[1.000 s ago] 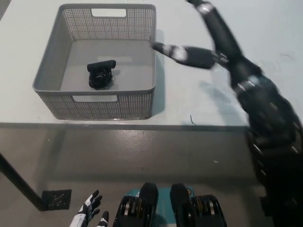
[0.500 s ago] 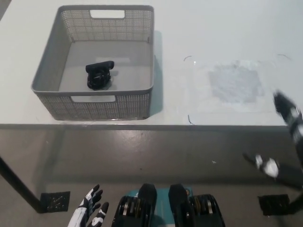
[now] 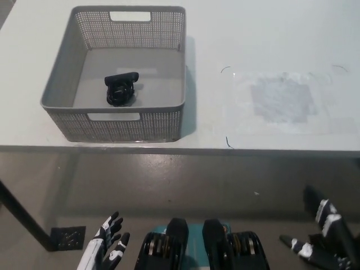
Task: Use the right hand to pick up a webcam and put it into a container on the left side
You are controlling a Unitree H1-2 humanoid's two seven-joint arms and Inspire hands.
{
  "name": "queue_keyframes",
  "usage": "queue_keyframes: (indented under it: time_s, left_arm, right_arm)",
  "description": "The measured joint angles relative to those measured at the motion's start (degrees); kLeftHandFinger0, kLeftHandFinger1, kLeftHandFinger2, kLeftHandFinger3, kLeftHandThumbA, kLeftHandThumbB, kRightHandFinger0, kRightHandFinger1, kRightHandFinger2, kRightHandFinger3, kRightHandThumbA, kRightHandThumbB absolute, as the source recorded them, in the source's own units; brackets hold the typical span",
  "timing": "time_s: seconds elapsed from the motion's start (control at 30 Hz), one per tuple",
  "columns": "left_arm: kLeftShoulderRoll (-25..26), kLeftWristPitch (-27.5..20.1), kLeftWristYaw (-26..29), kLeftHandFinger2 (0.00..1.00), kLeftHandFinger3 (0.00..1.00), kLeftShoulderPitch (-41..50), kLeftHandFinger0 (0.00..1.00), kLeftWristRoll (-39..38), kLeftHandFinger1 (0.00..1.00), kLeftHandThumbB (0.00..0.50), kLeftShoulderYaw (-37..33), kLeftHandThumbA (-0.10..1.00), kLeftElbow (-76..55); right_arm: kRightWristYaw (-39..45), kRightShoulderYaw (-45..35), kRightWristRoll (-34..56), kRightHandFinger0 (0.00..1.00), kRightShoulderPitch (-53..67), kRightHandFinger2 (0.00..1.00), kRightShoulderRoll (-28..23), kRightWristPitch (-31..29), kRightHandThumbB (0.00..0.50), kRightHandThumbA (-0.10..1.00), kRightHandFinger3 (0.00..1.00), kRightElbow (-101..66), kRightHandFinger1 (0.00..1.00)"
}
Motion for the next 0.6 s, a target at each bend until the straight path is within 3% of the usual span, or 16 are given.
queue_keyframes:
  time_s: [0.4,0.6]
  left_arm:
    - [0.25,0.57,-0.04,1.00,1.00,-1.24,1.00,-0.22,1.00,0.024,0.09,0.69,0.35]
    - [0.29,0.55,-0.04,1.00,1.00,-1.81,1.00,-0.22,1.00,0.041,0.21,0.69,0.57]
  right_arm:
    - [0.36,0.09,2.09,1.00,-1.98,1.00,0.01,-0.86,0.136,1.00,1.00,12.60,1.00]
    - [0.38,0.27,2.63,1.00,-3.48,1.00,-0.07,-1.04,0.126,0.99,1.00,13.45,1.00]
